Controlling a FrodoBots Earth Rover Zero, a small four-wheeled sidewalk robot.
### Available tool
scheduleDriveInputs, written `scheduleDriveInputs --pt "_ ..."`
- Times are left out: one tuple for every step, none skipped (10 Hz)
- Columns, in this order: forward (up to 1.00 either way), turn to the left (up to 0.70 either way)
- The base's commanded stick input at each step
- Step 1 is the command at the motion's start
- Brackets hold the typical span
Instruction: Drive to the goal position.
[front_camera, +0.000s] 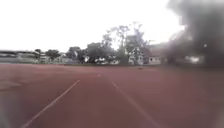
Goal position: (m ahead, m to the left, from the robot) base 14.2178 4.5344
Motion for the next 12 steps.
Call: scheduleDriveInputs --pt "0.68 0.0" --pt "0.68 0.0" --pt "0.68 0.0" --pt "0.68 0.0" --pt "0.68 0.0" --pt "0.68 0.0" --pt "0.68 0.0" --pt "0.68 0.0" --pt "0.68 0.0" --pt "0.68 0.0" --pt "0.68 0.0" --pt "0.68 0.0"
